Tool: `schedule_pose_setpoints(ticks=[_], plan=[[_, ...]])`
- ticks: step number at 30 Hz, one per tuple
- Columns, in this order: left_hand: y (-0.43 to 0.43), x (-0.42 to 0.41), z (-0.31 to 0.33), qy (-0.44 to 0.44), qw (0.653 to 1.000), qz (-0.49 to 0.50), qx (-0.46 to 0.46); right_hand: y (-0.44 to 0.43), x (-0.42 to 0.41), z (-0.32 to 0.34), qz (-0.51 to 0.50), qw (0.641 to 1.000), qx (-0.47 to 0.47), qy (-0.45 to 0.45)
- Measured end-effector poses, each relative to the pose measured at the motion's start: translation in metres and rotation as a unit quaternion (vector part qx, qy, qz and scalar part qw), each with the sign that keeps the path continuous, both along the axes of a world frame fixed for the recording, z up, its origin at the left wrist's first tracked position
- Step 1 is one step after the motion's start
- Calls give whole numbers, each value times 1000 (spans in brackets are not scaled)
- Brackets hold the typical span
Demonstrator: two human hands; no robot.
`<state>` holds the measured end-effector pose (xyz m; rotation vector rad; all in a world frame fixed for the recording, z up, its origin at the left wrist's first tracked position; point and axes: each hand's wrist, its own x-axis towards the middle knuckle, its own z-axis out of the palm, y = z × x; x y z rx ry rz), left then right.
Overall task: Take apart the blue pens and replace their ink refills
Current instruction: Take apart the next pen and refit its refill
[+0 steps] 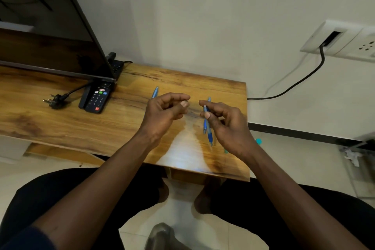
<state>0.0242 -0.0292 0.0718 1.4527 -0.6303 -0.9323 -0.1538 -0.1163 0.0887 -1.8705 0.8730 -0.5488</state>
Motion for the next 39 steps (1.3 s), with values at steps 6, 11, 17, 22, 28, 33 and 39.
schedule_pose_setpoints(ticks=[6,11,17,22,28,33,39], plan=[[1,-4,14,72,996,-20,-48,3,1,4,4,999,28,-23],[2,-5,15,83,994,-45,-56,0,0,4,-38,996,58,-47],[1,-9,14,100,992,-53,-56,0,-1,3,-23,997,66,-44],[-5,-11,20,91,994,-46,-49,-1,-2,6,-32,994,81,-69],[-7,-15,20,77,995,-44,-38,-3,-6,5,-36,994,78,-67],[-8,-14,18,70,996,-45,-35,-5,-5,6,-40,994,74,-68],[-7,-15,15,57,997,-45,-35,-4,-5,7,-42,993,82,-73]])
